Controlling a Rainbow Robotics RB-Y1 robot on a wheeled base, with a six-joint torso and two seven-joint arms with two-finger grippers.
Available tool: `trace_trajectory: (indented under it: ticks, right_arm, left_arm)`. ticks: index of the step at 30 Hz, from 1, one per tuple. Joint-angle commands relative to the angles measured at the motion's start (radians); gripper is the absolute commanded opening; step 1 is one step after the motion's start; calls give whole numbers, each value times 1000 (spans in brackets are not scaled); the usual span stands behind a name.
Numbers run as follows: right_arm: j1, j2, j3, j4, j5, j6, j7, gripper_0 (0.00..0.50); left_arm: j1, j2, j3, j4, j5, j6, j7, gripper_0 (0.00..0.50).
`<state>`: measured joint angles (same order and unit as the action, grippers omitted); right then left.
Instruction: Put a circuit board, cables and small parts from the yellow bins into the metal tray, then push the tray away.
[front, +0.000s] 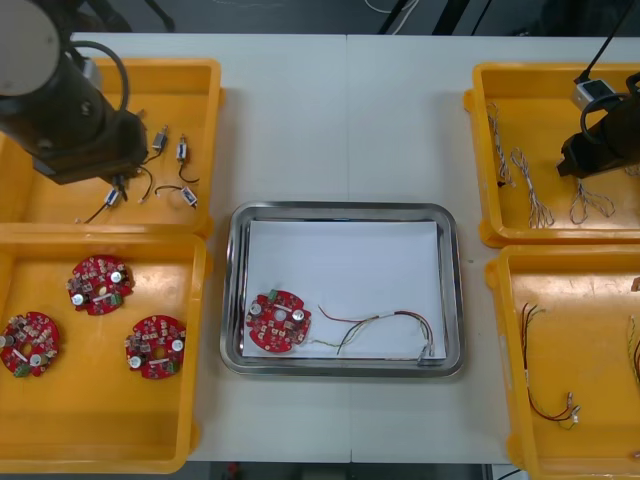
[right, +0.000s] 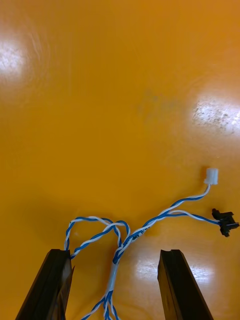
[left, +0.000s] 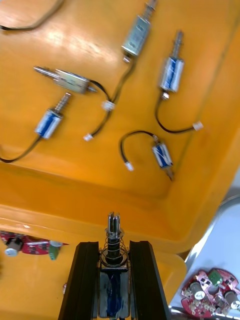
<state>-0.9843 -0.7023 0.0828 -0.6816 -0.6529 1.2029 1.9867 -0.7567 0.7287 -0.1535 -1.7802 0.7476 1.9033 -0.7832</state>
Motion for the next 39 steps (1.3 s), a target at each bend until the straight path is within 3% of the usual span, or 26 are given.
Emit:
trace_trajectory:
  ticks: [1, 17, 30, 39]
  right_arm:
    - [13, -3, 9, -9, -7, 1, -40, 500]
    - [50, -9, -11, -10, -37, 6, -54, 500]
    - [73, -9, -12, -10, -66, -9, -65, 500]
    - [96, -13, -14, -10, -80, -34, -65, 500]
  left_arm:
    - [-93, -74, -93, -16, -5, -10, 85, 0]
    - [-139, -184, -353, -16, -30, -139, 168, 0]
    - [-119, -207, -492, 10, -57, -228, 202, 0]
    - [-116, -212, -580, 110, -71, -329, 203, 0]
